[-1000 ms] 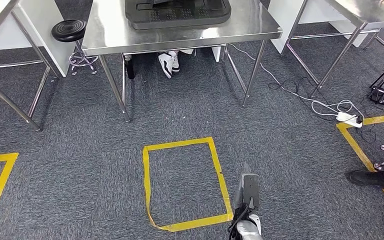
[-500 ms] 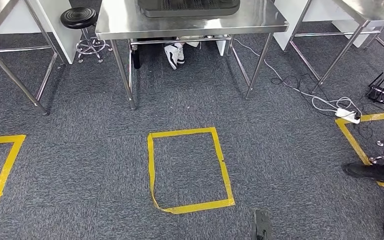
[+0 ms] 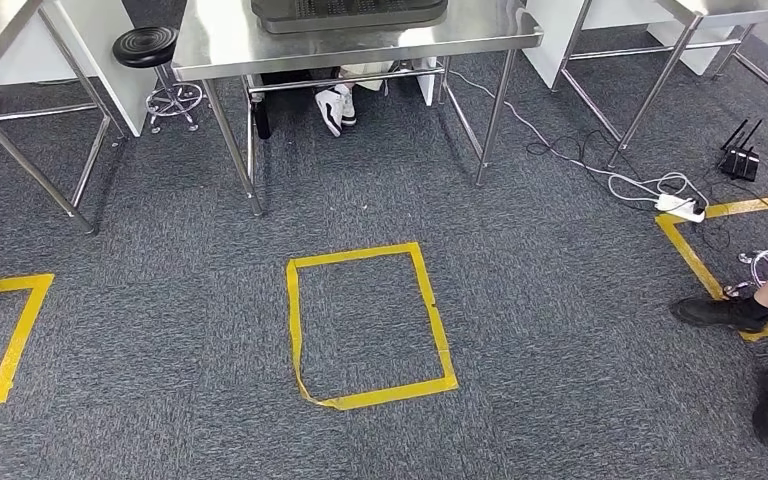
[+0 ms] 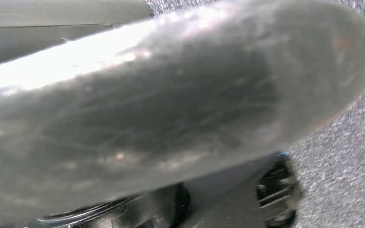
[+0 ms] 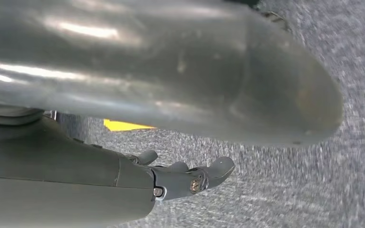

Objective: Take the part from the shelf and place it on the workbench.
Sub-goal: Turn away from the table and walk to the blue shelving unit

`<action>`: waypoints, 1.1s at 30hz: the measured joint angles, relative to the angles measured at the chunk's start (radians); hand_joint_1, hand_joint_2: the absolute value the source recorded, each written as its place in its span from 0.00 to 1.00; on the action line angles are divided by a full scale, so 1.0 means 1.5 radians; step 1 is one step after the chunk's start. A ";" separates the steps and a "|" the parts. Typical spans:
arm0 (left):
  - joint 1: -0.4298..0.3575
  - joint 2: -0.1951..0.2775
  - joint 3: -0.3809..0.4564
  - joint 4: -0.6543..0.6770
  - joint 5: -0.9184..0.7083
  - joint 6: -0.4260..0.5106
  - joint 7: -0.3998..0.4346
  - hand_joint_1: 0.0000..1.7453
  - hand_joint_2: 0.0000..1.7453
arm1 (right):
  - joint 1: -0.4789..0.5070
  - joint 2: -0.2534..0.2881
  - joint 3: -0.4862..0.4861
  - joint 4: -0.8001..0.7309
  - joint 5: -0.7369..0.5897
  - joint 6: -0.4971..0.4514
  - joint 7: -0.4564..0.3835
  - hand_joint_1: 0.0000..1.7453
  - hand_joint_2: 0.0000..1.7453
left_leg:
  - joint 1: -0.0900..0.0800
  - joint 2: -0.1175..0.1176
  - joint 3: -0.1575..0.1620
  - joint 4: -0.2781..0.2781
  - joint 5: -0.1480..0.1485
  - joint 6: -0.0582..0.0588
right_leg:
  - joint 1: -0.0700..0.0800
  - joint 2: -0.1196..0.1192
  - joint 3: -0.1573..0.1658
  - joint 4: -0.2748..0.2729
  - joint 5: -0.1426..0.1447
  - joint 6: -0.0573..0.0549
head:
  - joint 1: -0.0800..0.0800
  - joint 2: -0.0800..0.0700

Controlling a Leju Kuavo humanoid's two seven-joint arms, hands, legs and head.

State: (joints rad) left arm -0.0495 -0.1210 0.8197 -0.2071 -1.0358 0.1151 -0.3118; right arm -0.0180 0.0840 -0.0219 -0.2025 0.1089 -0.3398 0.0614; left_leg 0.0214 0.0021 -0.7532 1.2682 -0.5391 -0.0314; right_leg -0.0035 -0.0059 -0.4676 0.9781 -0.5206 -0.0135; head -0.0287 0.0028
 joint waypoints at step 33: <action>0.005 0.006 0.016 0.000 0.004 -0.001 -0.004 0.00 0.00 | 0.004 -0.001 0.031 0.012 0.009 0.086 -0.028 0.00 0.00 | -0.011 -0.002 0.122 -0.158 0.052 0.026 | 0.006 0.000 -0.018 0.008 0.010 0.022 | 0.001 0.000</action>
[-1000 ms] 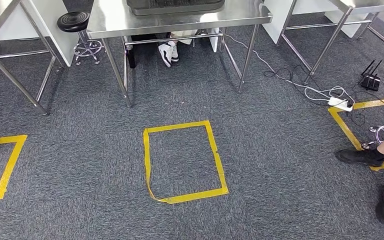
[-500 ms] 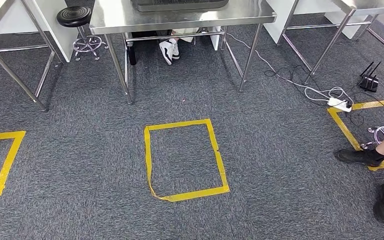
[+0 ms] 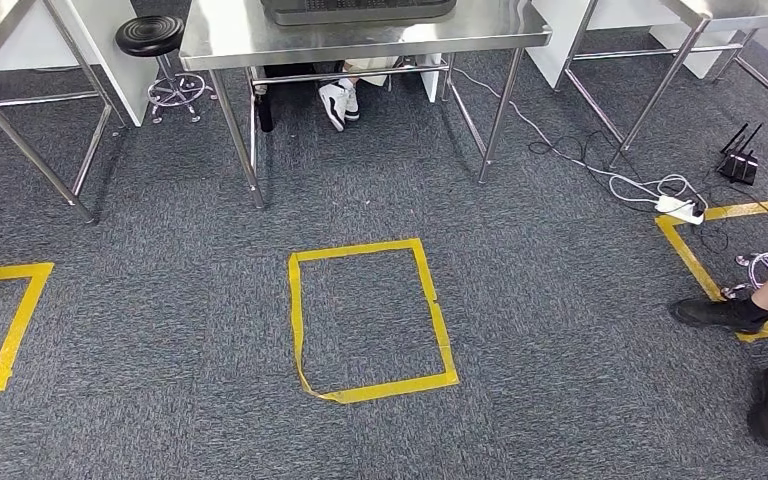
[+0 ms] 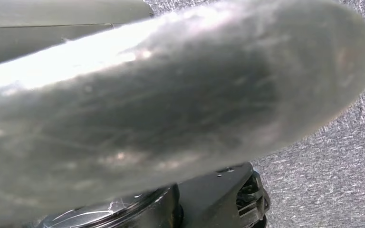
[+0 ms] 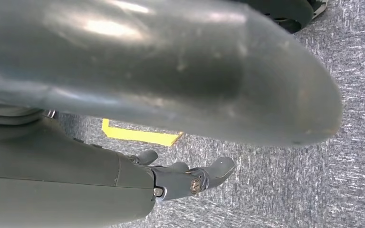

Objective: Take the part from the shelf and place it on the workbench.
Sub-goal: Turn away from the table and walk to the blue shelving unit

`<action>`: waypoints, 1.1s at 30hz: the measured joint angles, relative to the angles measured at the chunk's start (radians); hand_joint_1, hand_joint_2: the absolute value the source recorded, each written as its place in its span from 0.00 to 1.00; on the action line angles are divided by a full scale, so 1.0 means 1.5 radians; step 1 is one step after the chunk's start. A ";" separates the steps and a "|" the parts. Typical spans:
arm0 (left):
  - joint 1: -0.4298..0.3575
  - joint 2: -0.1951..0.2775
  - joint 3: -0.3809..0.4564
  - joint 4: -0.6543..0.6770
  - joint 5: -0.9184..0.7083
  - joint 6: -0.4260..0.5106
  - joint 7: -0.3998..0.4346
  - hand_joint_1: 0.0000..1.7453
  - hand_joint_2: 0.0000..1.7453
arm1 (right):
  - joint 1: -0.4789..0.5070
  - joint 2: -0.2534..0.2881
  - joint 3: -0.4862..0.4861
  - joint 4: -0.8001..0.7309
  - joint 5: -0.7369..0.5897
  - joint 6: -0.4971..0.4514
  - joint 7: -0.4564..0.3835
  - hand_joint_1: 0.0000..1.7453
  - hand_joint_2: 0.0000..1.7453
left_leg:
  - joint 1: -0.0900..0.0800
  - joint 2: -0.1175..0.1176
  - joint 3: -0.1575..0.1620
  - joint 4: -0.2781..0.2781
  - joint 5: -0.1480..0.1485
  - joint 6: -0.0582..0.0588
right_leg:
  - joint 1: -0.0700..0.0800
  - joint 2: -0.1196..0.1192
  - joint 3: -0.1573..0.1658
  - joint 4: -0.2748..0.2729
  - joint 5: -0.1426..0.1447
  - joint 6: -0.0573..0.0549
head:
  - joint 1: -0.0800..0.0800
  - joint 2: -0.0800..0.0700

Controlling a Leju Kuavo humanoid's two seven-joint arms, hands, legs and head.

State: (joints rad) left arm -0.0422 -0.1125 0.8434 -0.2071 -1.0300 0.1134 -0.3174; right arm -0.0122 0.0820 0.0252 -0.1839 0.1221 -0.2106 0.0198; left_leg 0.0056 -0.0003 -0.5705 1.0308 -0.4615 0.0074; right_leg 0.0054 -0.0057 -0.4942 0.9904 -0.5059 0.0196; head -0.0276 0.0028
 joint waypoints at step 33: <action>0.000 0.001 0.006 -0.001 -0.006 0.022 0.010 0.00 0.00 | -0.001 -0.001 0.000 0.002 0.006 0.002 0.011 0.00 0.00 | 0.021 0.002 -0.058 0.135 -0.063 -0.022 | -0.019 0.020 -0.028 0.009 0.025 0.006 | 0.003 0.000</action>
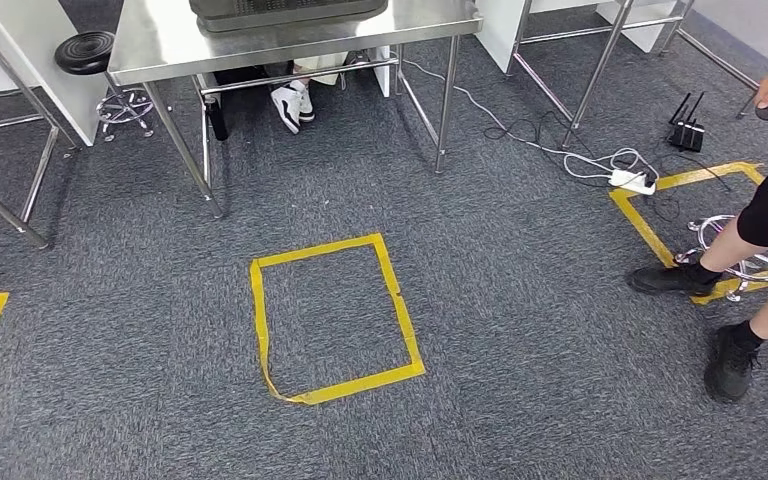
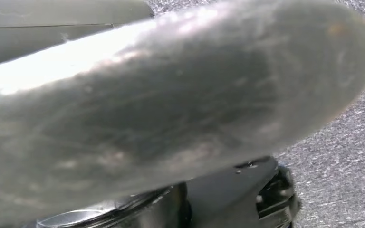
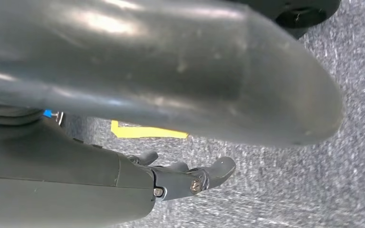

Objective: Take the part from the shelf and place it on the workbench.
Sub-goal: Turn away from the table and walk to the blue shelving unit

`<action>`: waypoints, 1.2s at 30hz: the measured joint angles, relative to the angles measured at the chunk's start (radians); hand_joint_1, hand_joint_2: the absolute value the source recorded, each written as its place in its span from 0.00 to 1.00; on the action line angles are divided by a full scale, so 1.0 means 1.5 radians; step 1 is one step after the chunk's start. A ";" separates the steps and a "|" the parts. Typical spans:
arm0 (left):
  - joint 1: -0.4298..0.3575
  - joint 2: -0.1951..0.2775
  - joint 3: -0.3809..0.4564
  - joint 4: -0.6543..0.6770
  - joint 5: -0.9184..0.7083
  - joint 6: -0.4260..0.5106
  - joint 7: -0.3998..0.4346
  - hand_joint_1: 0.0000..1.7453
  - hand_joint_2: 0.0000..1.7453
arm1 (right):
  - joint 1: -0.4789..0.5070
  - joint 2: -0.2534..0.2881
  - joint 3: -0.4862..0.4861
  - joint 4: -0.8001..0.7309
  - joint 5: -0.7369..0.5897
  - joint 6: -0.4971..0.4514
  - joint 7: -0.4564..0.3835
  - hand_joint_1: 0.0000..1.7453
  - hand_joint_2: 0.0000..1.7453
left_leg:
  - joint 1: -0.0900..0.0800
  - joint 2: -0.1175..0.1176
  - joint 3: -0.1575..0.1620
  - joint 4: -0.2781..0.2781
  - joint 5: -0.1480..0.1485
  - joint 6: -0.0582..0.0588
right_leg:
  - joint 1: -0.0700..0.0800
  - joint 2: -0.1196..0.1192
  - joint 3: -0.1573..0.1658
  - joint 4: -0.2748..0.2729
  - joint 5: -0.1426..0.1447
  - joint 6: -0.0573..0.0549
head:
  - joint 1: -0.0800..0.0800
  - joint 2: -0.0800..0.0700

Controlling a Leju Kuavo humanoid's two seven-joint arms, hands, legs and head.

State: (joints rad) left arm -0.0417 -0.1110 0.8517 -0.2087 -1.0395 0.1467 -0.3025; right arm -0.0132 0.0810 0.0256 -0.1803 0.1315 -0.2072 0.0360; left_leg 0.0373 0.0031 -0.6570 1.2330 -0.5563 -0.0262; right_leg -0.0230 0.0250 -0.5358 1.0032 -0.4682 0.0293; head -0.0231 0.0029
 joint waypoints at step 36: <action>0.000 -0.002 0.012 0.002 -0.004 0.006 0.003 0.00 0.00 | -0.003 0.001 0.000 0.002 0.003 0.001 0.007 0.00 0.00 | -0.002 -0.044 0.064 -0.128 0.044 -0.003 | -0.001 0.036 -0.008 0.003 0.002 0.011 | -0.003 0.000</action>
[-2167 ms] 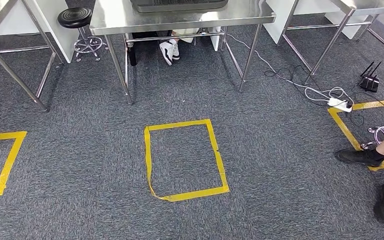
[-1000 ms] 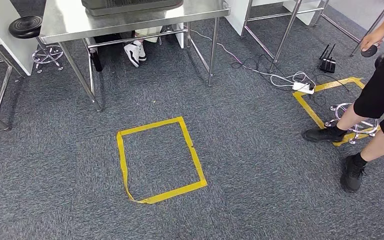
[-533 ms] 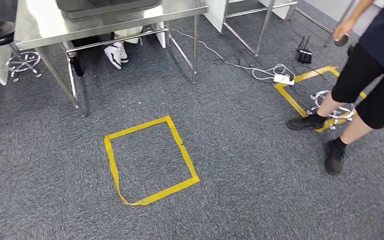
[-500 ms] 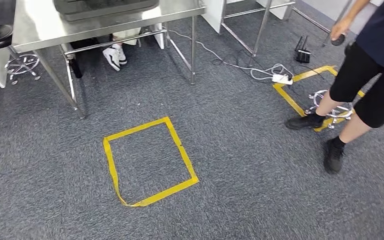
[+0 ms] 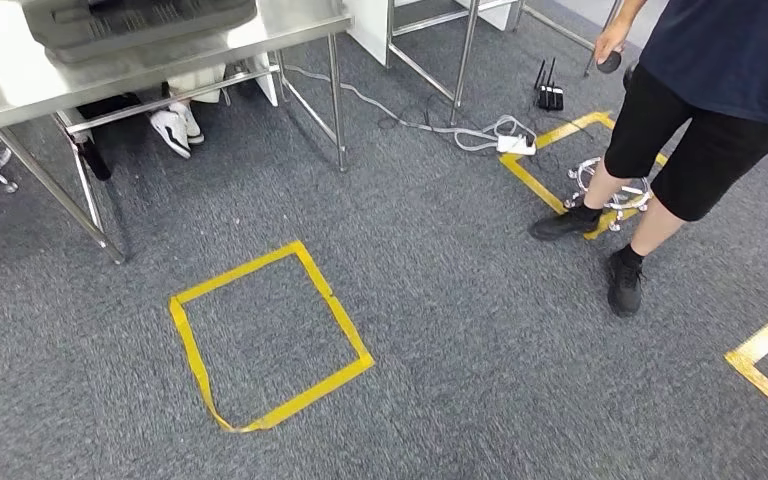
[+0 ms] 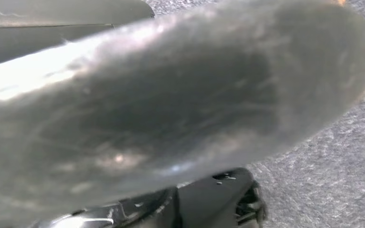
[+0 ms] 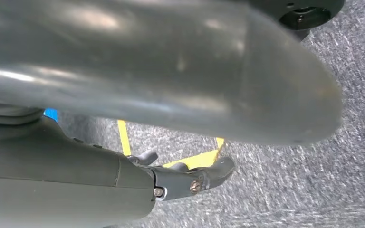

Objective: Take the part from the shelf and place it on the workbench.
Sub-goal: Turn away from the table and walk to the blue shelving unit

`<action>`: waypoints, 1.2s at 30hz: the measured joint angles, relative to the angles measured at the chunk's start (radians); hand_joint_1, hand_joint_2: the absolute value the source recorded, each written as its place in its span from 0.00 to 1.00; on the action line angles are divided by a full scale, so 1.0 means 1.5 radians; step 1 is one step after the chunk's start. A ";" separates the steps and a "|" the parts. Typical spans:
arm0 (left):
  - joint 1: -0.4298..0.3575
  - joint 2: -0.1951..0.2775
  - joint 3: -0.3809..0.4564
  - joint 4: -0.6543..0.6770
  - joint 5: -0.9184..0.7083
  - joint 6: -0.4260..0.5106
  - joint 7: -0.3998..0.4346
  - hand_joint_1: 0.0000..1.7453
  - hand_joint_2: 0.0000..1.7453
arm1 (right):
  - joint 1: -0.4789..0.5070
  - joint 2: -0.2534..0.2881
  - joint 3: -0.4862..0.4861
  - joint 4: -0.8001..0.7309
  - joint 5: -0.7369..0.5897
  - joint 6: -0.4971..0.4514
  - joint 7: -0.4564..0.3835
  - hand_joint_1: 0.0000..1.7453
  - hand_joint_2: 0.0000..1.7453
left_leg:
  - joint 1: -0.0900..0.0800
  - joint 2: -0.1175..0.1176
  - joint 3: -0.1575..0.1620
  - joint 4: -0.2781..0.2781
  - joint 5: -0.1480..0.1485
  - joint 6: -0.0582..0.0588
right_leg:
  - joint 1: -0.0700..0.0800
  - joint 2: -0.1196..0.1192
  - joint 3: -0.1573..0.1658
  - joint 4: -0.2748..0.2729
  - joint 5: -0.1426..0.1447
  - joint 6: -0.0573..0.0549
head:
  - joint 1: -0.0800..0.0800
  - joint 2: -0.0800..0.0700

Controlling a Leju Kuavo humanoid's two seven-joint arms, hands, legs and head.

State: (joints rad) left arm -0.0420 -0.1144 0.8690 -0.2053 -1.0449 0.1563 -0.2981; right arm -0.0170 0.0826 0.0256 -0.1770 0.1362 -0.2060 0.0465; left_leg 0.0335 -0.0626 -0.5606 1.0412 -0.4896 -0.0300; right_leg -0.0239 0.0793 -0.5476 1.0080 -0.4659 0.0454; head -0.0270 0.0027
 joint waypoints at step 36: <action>-0.002 0.002 0.001 0.002 -0.006 -0.003 0.003 0.00 0.00 | 0.001 0.000 0.000 0.001 0.007 0.005 0.006 0.00 0.00 | 0.001 0.024 0.000 -0.003 -0.002 0.026 | -0.001 -0.033 -0.071 0.089 -0.031 0.009 | 0.003 0.000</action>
State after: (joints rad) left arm -0.0446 -0.1107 0.8698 -0.2017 -1.0534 0.1518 -0.2931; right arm -0.0160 0.0828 0.0261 -0.1759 0.1469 -0.1991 0.0554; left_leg 0.0355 -0.0269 -0.5611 1.0363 -0.4922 0.0086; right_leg -0.0247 0.0304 -0.6534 1.1414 -0.5129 0.0595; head -0.0219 0.0027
